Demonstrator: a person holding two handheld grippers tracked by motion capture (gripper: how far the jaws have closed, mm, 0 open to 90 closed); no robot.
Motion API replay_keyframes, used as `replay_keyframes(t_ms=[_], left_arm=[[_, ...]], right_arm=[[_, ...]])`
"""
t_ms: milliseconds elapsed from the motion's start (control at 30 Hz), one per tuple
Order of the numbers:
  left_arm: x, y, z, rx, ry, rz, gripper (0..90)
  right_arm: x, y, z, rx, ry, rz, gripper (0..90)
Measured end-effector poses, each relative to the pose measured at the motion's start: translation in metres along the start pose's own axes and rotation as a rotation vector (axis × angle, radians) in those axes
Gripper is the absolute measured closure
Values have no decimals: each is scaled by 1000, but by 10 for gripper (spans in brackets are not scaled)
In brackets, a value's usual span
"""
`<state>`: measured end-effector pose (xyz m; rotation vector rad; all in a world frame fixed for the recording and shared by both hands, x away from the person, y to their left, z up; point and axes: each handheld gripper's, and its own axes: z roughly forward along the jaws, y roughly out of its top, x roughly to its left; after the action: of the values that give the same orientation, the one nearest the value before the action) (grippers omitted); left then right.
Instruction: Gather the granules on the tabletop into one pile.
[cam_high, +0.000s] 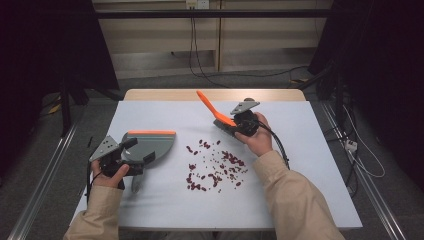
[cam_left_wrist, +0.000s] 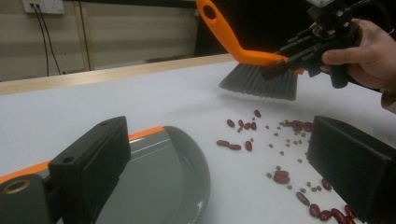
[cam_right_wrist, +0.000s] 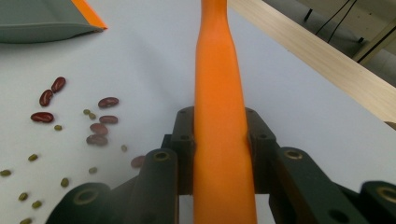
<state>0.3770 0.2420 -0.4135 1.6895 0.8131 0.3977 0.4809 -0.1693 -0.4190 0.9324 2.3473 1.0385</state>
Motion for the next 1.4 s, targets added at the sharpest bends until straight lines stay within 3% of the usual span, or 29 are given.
replay_keyframes(t_ms=[133,167,233,333,500,733,900,1033,1167,1400], left_arm=[[1,0,0,2,1,4,59],[1,-1,-1,0,1,1,59],[1,-1,-1,2,5,-2,59],[1,-2,-2,3,7,0,59],[0,-1,-4,0,10,2,59],[-1,-1,-2,4,11,1,59],[-1,-2,-2,7,11,6,59],[-1,-2,-1,7,9,6,59],[0,-2,-1,6,9,1,59],[4,-2,-3,2,15,-4,59]], right_arm=[[8,-2,13,22,45,-35,712],[10,-3,14,8,79,-33,711],[14,-2,13,21,91,-92,711],[20,-4,8,31,148,-139,710],[31,-10,-4,39,202,-220,709],[41,-20,-21,30,262,-247,710],[38,-22,-29,-16,233,-241,712],[26,-12,-30,-89,200,-191,712],[24,5,-10,-78,169,-199,712],[35,31,36,-71,134,-247,712]])
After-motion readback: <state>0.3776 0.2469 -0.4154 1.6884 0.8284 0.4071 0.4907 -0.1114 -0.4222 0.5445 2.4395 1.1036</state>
